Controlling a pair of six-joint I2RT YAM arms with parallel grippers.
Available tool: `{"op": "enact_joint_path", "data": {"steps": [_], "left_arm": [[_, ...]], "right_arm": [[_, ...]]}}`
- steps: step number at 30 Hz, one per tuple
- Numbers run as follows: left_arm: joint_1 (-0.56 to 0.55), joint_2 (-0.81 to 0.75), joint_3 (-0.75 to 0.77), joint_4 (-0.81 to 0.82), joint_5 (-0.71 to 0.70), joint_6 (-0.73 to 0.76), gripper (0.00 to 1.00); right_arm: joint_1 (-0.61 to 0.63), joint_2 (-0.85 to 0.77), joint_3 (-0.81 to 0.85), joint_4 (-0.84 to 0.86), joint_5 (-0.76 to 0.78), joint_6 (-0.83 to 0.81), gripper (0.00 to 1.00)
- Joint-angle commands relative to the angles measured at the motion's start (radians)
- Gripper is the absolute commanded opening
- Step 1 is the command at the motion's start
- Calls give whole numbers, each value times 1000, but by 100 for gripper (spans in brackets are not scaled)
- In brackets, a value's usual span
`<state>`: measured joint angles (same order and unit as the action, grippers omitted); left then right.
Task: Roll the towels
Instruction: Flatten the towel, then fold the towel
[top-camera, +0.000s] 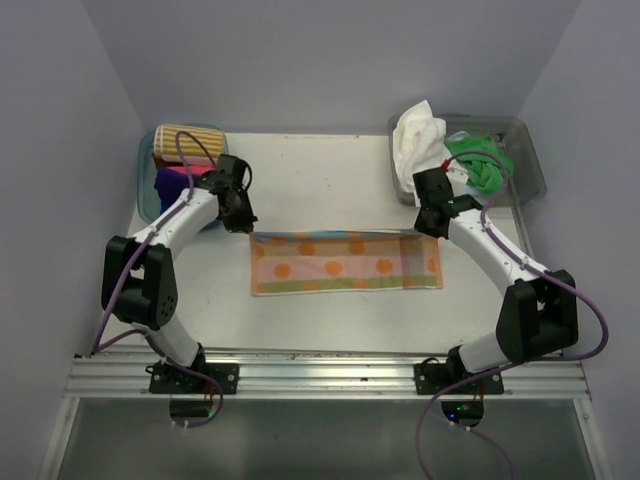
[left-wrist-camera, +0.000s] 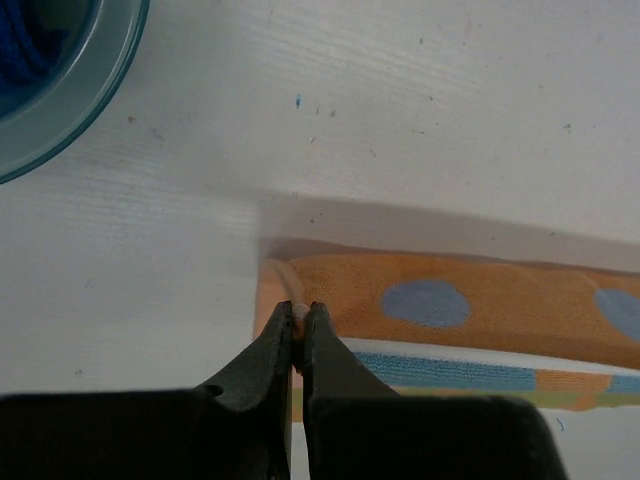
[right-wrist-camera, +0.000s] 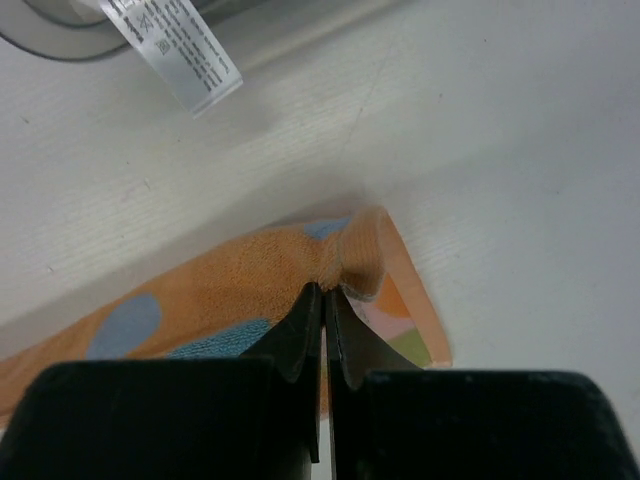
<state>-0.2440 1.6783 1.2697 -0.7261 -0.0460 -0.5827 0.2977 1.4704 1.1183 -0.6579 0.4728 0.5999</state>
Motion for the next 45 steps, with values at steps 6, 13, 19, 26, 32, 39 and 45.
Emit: {"op": "enact_joint_path", "data": {"steps": [6,13,19,26,32,39,45], "left_arm": [[26,-78,-53,128,6,33,0],[28,-143,-162,261,124,50,0],[26,-231,-228,251,158,43,0],[17,-342,-374,251,247,12,0],[-6,-420,-484,272,229,-20,0],[-8,-402,-513,292,215,-26,0],[-8,-378,-518,297,209,-28,0]], "right_arm": [[-68,-62,-80,121,-20,-80,0],[-80,-105,-192,167,-45,-43,0],[-94,-203,-278,172,-94,-37,0],[-95,-321,-388,136,-111,-20,0],[-97,-367,-451,113,-128,-12,0],[-95,-393,-499,118,-165,5,0],[-95,-386,-509,118,-149,3,0]]}}
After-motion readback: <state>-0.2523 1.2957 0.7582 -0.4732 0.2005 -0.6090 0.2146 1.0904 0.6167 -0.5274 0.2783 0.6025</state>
